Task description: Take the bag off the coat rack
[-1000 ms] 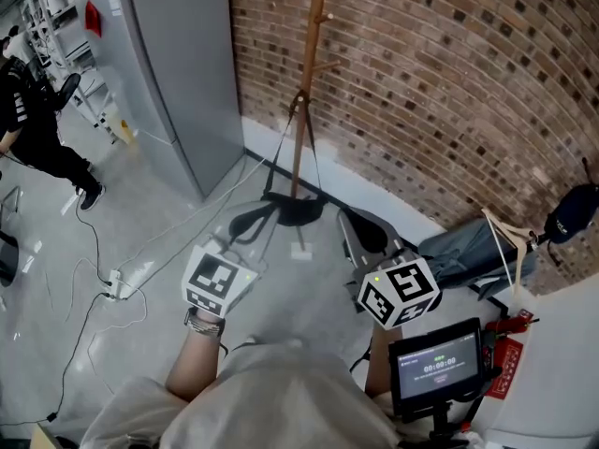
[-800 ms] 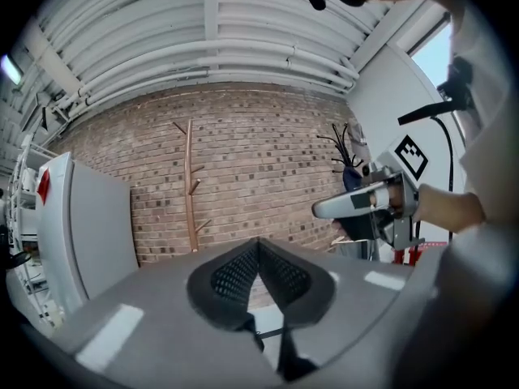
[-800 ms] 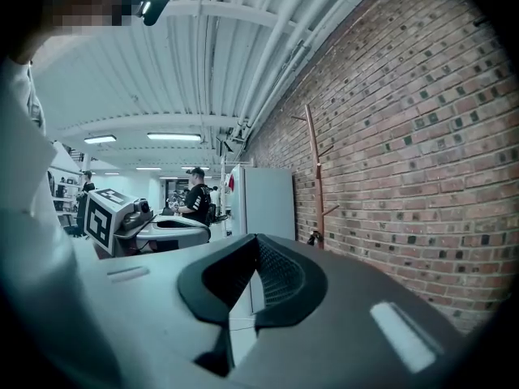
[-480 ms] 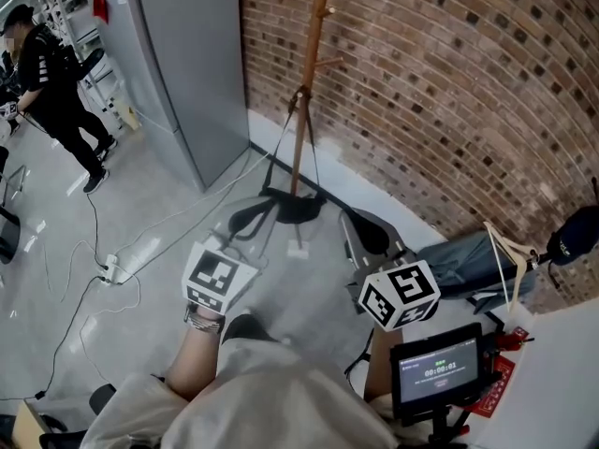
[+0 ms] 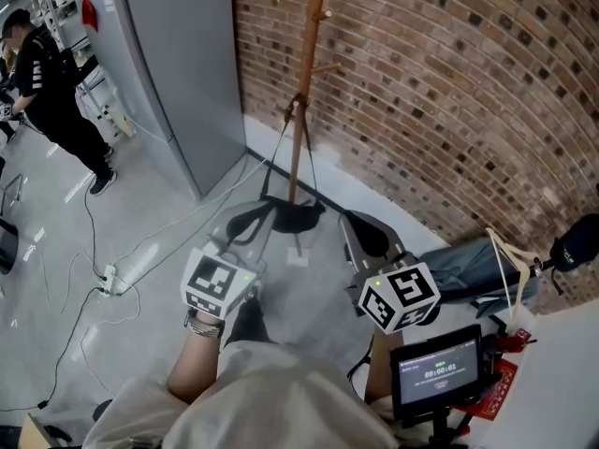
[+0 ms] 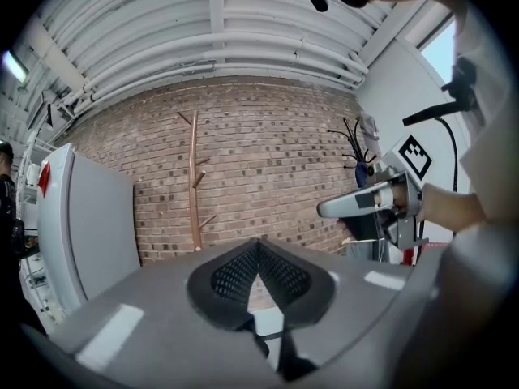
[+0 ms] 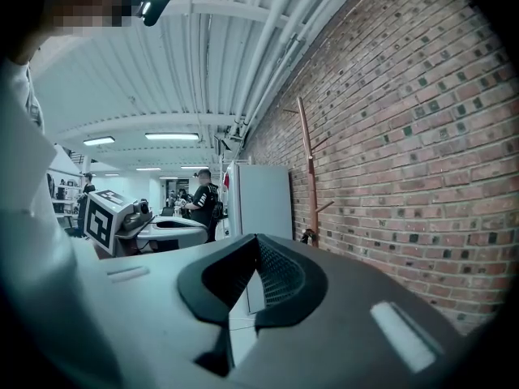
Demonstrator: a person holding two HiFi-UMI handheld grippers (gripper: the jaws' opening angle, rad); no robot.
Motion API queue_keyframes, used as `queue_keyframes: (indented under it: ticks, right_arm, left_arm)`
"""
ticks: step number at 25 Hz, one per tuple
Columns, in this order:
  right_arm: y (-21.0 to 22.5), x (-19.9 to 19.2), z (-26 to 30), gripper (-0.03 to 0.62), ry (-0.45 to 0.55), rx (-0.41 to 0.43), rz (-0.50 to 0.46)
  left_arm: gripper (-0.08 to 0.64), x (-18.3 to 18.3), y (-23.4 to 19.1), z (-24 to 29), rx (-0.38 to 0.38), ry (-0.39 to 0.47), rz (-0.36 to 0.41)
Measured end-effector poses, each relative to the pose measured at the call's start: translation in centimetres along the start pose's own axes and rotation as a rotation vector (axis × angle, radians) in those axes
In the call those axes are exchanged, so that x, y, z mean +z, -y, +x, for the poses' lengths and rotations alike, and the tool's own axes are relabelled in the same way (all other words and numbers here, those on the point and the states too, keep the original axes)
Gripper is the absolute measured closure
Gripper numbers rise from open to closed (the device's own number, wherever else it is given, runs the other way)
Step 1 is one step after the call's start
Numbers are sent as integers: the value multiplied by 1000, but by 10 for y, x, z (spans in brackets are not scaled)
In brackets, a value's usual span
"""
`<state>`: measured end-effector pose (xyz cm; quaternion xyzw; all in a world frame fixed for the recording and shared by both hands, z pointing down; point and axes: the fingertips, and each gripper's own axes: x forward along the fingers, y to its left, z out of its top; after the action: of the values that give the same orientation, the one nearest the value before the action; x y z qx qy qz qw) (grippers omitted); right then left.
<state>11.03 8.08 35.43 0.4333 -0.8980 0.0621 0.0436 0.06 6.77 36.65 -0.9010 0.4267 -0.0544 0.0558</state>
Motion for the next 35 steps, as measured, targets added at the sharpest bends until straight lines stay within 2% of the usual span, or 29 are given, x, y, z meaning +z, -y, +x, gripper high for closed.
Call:
queue_keyframes:
  ticks: [4, 13, 35]
  right_arm:
    - [11, 1, 21, 589, -7, -13, -4]
    - [42, 12, 80, 591, 12, -64, -6]
    - [114, 20, 206, 589, -35, -188, 66]
  left_arm:
    - [560, -9, -21, 18, -13, -1, -16]
    - [560, -18, -73, 67, -58, 5, 6]
    - [560, -29, -187, 157, -138, -12, -11]
